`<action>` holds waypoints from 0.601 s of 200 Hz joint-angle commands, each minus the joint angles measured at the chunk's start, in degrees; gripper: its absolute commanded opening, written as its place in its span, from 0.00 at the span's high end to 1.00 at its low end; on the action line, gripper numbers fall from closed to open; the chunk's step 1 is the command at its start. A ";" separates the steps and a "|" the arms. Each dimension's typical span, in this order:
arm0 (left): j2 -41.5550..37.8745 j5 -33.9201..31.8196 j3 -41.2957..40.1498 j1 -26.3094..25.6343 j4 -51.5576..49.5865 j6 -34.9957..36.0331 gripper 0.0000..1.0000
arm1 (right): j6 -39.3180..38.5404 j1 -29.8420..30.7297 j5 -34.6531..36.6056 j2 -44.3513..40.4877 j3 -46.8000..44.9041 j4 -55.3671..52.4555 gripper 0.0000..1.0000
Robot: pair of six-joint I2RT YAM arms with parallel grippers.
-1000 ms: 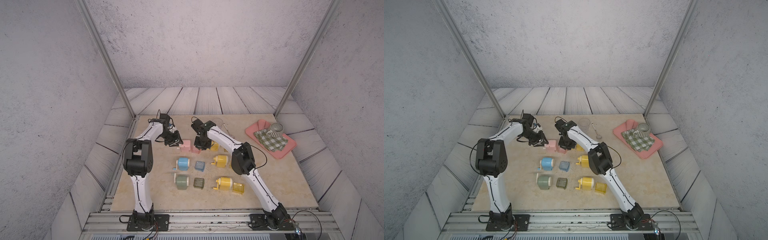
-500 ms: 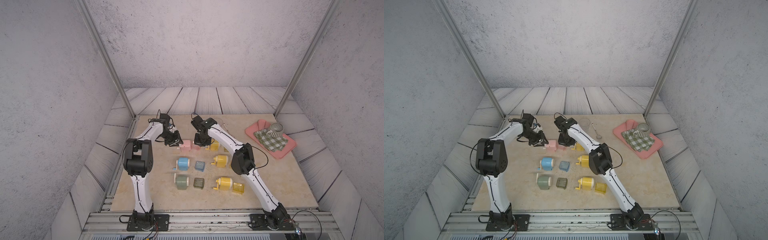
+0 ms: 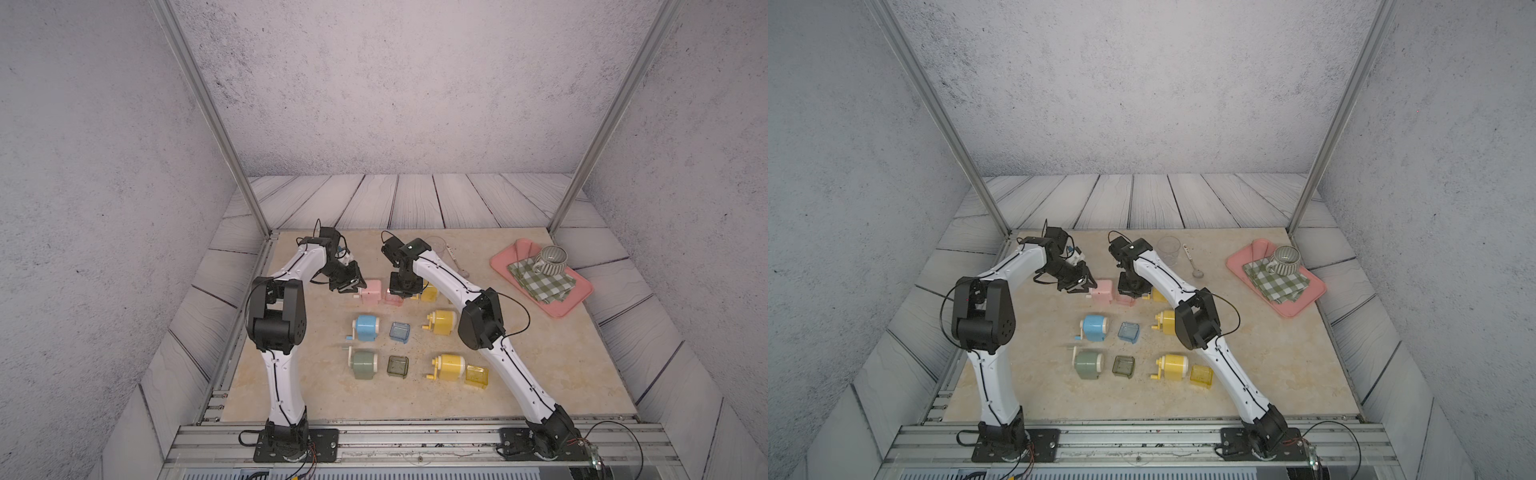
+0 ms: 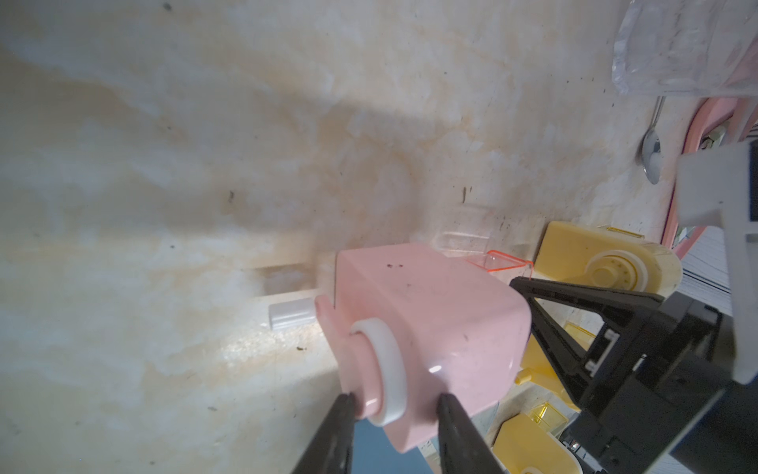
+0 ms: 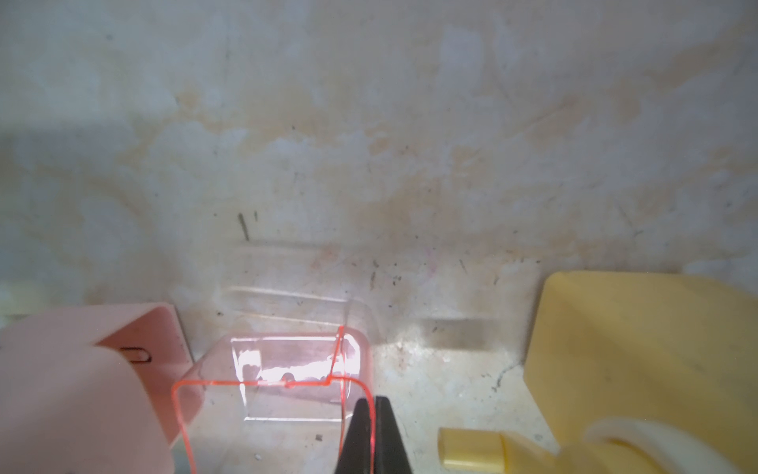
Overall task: Put the tray back into the pencil sharpener
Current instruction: Close the container of the pencil sharpener.
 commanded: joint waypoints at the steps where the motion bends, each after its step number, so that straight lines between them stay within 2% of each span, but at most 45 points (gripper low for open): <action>1: 2.13 -0.19 0.46 0.05 -0.76 0.63 0.63 | -0.54 -0.26 -0.18 1.98 2.37 -1.52 0.98; 39: 1.92 -0.14 0.47 -0.01 -0.78 0.63 0.63 | -0.40 -0.22 -0.01 2.79 2.97 -0.81 0.96; 92: 2.02 0.02 0.54 -0.04 -0.78 0.64 0.63 | -0.63 -0.34 -0.54 3.28 3.61 0.22 0.86; 120: 2.11 0.08 0.64 -0.04 -0.71 0.64 0.63 | -0.81 -0.32 -0.57 3.03 3.52 0.27 0.86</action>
